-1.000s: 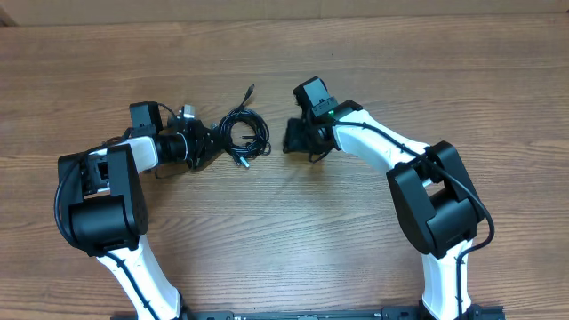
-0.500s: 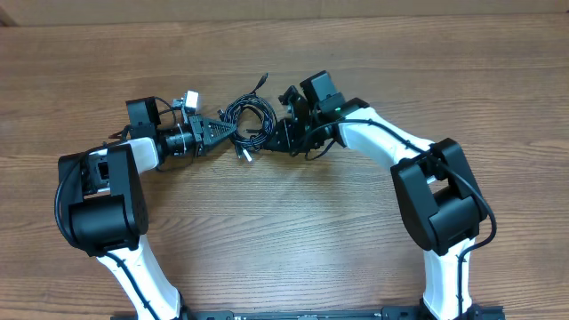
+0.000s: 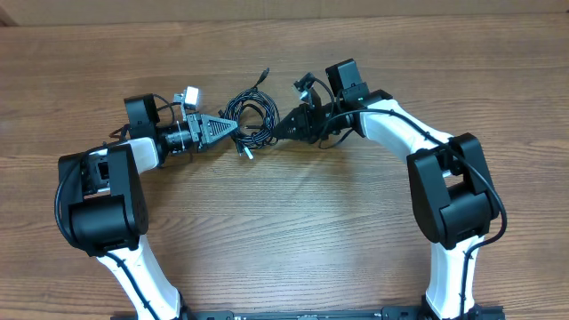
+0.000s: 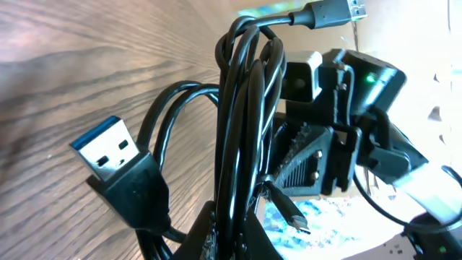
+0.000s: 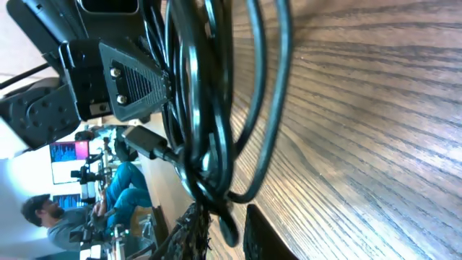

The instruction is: Untangle cables

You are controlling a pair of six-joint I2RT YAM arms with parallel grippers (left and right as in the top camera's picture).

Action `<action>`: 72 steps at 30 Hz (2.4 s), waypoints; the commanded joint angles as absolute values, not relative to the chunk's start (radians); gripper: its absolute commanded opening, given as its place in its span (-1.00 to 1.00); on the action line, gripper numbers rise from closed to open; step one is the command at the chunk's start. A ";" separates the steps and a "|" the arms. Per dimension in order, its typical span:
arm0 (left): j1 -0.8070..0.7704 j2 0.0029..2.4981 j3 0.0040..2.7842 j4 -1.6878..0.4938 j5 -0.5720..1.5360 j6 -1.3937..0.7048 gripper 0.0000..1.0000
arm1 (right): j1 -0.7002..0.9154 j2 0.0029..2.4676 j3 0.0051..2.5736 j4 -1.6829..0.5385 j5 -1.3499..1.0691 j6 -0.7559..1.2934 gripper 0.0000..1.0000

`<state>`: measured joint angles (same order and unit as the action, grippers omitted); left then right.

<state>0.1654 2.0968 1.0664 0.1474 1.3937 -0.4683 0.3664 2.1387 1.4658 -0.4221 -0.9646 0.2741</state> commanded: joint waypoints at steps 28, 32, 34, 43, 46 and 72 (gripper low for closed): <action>0.163 2.101 1.063 0.199 1.516 -0.506 -0.92 | 0.441 2.154 1.450 -0.465 -0.780 0.270 -0.74; 0.163 2.101 1.063 0.199 1.516 -0.506 -0.91 | 0.478 2.154 1.450 -0.440 -0.647 0.358 -0.70; 0.163 2.101 1.063 0.199 1.515 -0.506 -0.92 | 0.491 2.154 1.450 -0.415 -0.636 0.391 -0.68; 0.163 2.101 1.063 0.199 1.515 -0.506 -0.91 | 0.555 2.154 1.450 -0.279 -0.508 0.640 -0.47; 0.163 2.101 1.063 0.199 1.515 -0.508 -0.91 | 0.575 2.154 1.450 -0.228 -0.410 0.735 -0.37; 0.112 2.101 1.064 0.328 1.580 -0.539 -0.92 | 0.702 2.157 1.444 -0.160 -0.007 0.593 -0.14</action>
<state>0.1726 2.0968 1.0683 0.3206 1.4822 -0.5163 0.6788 2.1696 1.4292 -0.1703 -0.0067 0.6262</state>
